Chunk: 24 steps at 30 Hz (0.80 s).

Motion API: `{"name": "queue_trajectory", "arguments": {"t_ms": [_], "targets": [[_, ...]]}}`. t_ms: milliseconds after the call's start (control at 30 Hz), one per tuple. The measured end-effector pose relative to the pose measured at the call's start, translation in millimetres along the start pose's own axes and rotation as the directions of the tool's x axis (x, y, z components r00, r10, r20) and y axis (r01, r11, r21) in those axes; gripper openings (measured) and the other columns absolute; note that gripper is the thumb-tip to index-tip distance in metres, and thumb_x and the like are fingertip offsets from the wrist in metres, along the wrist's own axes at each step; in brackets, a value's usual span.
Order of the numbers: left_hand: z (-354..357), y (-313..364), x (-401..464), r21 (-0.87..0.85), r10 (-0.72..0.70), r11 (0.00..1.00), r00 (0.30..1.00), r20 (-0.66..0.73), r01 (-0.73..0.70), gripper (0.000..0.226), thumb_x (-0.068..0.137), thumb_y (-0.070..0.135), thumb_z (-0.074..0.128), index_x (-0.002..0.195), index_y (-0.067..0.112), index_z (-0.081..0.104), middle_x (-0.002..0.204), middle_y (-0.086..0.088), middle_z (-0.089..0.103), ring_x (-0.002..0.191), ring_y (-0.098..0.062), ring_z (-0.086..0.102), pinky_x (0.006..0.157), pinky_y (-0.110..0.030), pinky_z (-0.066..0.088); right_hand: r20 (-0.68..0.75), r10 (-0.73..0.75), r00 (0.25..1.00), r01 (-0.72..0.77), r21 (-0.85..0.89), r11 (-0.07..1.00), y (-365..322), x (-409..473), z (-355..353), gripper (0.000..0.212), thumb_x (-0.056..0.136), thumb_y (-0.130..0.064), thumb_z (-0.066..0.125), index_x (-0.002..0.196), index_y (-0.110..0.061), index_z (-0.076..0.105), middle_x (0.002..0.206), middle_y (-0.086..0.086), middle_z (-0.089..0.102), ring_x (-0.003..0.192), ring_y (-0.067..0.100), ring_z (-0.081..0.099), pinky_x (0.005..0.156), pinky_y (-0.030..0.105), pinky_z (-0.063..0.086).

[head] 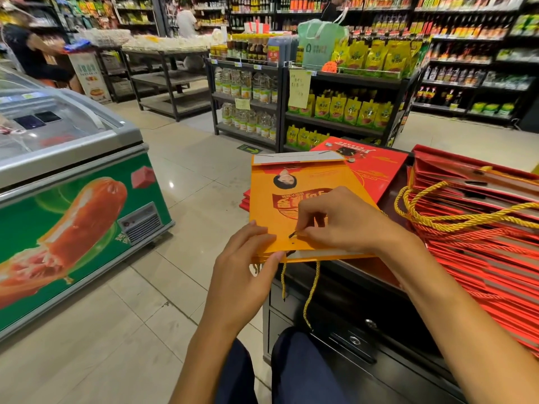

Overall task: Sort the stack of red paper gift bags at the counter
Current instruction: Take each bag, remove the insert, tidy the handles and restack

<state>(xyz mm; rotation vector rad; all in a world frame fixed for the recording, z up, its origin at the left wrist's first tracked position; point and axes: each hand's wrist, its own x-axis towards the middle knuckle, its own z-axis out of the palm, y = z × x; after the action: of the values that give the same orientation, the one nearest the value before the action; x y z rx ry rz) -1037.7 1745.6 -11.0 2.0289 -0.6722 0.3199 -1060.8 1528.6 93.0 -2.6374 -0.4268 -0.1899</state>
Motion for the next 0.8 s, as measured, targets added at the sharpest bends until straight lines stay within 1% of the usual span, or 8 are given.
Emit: {"name": "queue_trajectory", "arguments": {"t_ms": [67,167,233,367,567,633,700,800], "targets": [[1,-1,-1,-0.003,0.002,1.000,1.000,-0.002,-0.002,0.030,0.094,0.041,0.068,0.121,0.028,0.071,0.133,0.027,0.053,0.137,0.004,0.043,0.101,0.002,0.031,0.027,-0.018,0.999,0.019,-0.026,0.999,-3,-1,-2,0.012,0.085,-0.012,0.071,0.081,-0.023,0.074,0.078,-0.017,0.070,0.080,0.004,0.063,0.068,0.023,0.048],[1,-2,-1,-0.013,0.006,1.000,1.000,-0.016,-0.006,0.034,0.094,0.046,0.063,0.122,0.028,0.071,0.135,0.025,0.054,0.137,0.003,0.043,0.102,0.000,0.034,0.058,-0.022,0.998,0.023,-0.027,0.999,-6,0,-6,0.013,0.085,-0.011,0.070,0.083,-0.022,0.075,0.081,-0.013,0.072,0.081,0.006,0.065,0.072,0.031,0.052],[2,-3,-1,-0.021,0.023,0.999,0.999,-0.036,-0.024,0.033,0.096,0.046,0.063,0.121,0.026,0.072,0.136,0.021,0.057,0.139,0.000,0.044,0.104,-0.008,0.040,0.080,-0.022,0.997,0.023,-0.011,1.000,-8,2,-8,0.014,0.085,-0.010,0.069,0.083,-0.022,0.075,0.081,-0.013,0.073,0.081,0.006,0.066,0.074,0.035,0.053],[6,-3,-2,-0.051,0.020,0.998,0.997,-0.071,-0.024,0.033,0.095,0.045,0.062,0.122,0.027,0.071,0.137,0.019,0.058,0.140,-0.003,0.045,0.105,-0.030,0.052,0.116,-0.027,0.993,0.027,0.002,1.000,-10,4,-13,0.016,0.085,-0.009,0.069,0.084,-0.024,0.075,0.082,-0.013,0.073,0.081,0.006,0.067,0.076,0.038,0.054],[8,-2,-1,-0.062,0.026,0.998,0.994,-0.110,-0.033,0.035,0.096,0.044,0.061,0.123,0.024,0.071,0.138,0.014,0.059,0.140,-0.005,0.046,0.101,-0.042,0.056,0.142,-0.025,0.990,0.028,-0.019,0.999,-12,9,-18,0.014,0.086,-0.010,0.068,0.084,-0.022,0.075,0.082,-0.012,0.073,0.082,0.008,0.068,0.077,0.040,0.055],[9,0,0,-0.073,0.028,0.997,0.991,-0.131,-0.038,0.034,0.095,0.042,0.062,0.122,0.022,0.072,0.138,0.013,0.060,0.140,-0.006,0.047,0.100,-0.043,0.057,0.151,-0.031,0.988,0.038,-0.043,0.998,-15,11,-17,0.012,0.086,-0.011,0.069,0.084,-0.021,0.075,0.081,-0.010,0.073,0.080,0.008,0.067,0.075,0.040,0.055],[10,2,1,-0.080,0.030,0.996,0.988,-0.150,-0.042,0.033,0.096,0.041,0.062,0.120,0.022,0.073,0.136,0.012,0.062,0.141,-0.006,0.046,0.101,-0.039,0.056,0.170,-0.038,0.985,0.050,-0.063,0.997,-18,14,-15,0.011,0.086,-0.012,0.070,0.084,-0.021,0.076,0.080,-0.010,0.072,0.079,0.007,0.066,0.074,0.039,0.054],[11,6,3,-0.081,0.029,0.996,0.981,-0.192,-0.046,0.031,0.096,0.040,0.063,0.118,0.021,0.074,0.132,0.008,0.067,0.140,-0.003,0.045,0.106,-0.018,0.048,0.163,-0.041,0.986,0.054,-0.074,0.996,-20,17,-13,0.010,0.088,-0.015,0.071,0.087,-0.021,0.079,0.083,-0.012,0.074,0.081,0.005,0.066,0.076,0.035,0.054]]}}
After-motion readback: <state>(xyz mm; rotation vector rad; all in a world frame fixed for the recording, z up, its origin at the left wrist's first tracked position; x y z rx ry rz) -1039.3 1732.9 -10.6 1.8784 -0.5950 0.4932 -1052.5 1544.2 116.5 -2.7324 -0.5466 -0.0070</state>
